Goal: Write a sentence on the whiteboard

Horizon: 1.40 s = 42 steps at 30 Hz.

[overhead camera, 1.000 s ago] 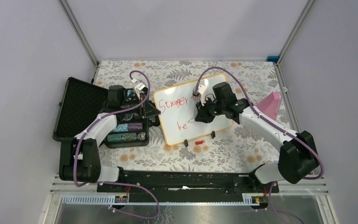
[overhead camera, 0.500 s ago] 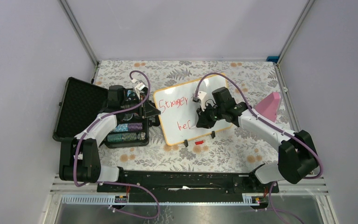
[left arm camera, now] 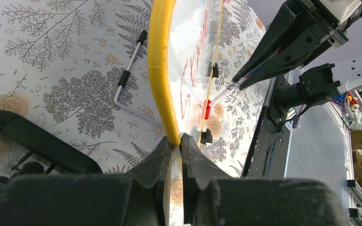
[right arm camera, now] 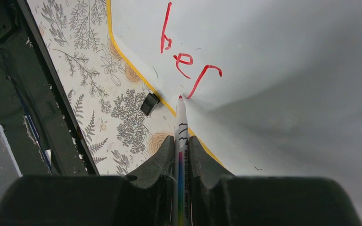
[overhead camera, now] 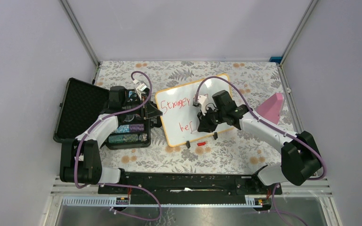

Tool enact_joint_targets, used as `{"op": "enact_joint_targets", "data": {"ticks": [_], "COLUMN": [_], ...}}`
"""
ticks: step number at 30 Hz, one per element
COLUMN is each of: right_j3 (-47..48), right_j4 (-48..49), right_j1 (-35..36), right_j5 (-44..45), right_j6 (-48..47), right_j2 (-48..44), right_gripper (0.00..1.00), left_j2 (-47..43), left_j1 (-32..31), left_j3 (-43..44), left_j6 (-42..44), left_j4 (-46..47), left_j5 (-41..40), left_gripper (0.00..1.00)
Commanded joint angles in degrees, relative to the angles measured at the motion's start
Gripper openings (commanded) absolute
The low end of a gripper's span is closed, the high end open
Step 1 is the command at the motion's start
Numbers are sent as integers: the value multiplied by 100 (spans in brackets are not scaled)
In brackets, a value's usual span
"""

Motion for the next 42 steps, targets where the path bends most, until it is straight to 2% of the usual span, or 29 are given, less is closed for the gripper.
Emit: {"op": "enact_joint_targets", "data": {"ticks": [1,34,42], "right_j3": [393,536,470], "right_j4": [24,291,235], "right_j1": [56,34,-158], "right_j5": [-158,561,546], "right_j6": [68,138,95], "right_j2": [-228,12,-106], "right_gripper": [0,0,0], "left_j2": [45,-14,-5], "left_j1": [-21,-21,-21], "left_j3": [140,119,136], "left_j6": [366,401,392], "left_j4": [62,-95,-91], "left_j5": [-129,-140,-144], "left_gripper": [0,0,0]}}
